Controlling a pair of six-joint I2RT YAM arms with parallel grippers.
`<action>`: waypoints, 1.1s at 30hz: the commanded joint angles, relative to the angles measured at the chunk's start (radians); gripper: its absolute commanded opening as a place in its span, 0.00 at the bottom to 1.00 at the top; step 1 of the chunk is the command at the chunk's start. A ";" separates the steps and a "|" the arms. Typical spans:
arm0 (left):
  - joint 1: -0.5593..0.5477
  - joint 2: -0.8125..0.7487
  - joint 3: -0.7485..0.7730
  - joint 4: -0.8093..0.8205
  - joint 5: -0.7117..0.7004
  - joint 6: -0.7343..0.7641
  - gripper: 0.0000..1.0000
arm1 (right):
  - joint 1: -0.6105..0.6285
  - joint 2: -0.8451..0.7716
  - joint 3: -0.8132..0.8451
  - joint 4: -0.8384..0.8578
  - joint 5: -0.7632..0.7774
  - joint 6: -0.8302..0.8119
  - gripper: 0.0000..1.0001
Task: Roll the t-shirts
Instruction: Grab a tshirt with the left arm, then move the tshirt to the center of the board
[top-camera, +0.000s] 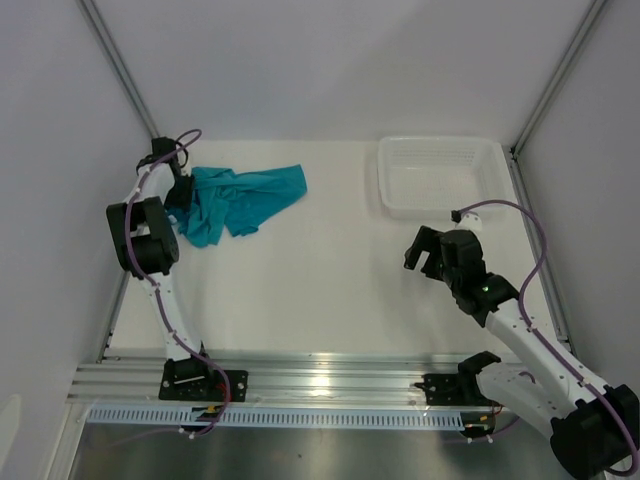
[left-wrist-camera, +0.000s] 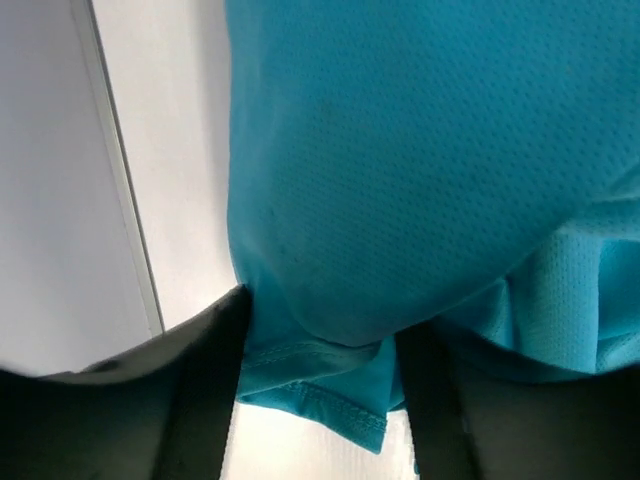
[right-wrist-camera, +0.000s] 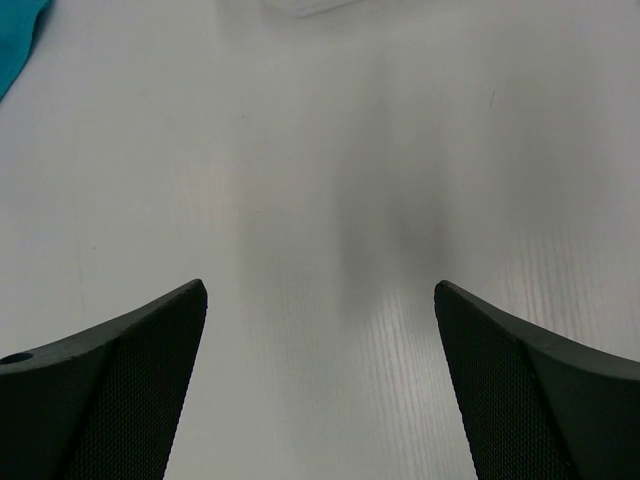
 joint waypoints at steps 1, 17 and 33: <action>0.010 0.005 0.076 -0.028 -0.006 0.018 0.45 | 0.019 -0.014 0.055 0.025 0.025 -0.019 0.98; -0.149 -0.692 -0.427 -0.026 0.389 0.090 0.00 | 0.214 0.029 0.067 0.060 0.028 -0.008 0.91; -0.575 -1.138 -0.196 -0.288 0.588 -0.014 0.01 | 0.258 0.003 0.090 0.054 -0.071 -0.002 0.88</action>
